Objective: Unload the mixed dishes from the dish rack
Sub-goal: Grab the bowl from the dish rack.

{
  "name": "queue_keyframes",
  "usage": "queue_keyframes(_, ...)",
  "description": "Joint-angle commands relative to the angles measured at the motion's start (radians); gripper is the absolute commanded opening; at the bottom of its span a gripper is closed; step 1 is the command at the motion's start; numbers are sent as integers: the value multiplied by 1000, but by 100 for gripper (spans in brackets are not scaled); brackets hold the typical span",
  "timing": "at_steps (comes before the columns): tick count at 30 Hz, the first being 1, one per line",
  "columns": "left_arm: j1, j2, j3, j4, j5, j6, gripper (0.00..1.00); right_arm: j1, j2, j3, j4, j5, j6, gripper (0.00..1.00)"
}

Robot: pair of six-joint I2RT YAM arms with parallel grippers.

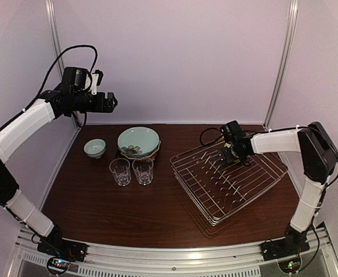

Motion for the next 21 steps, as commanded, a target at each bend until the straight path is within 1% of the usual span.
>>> queue_keyframes(1,0,-4,-9,55,1,-12,97,5,26,-15,51,62,-3,100)
queue_keyframes(8,0,-6,-17,67,2,-17,97,6,57,13,59,92,-15,100)
queue_keyframes(16,0,-9,-20,83,3,-23,98,13,114,76,12,138,-11,100)
queue_keyframes(21,0,-7,-20,92,9,-27,97,22,168,130,-38,193,4,100)
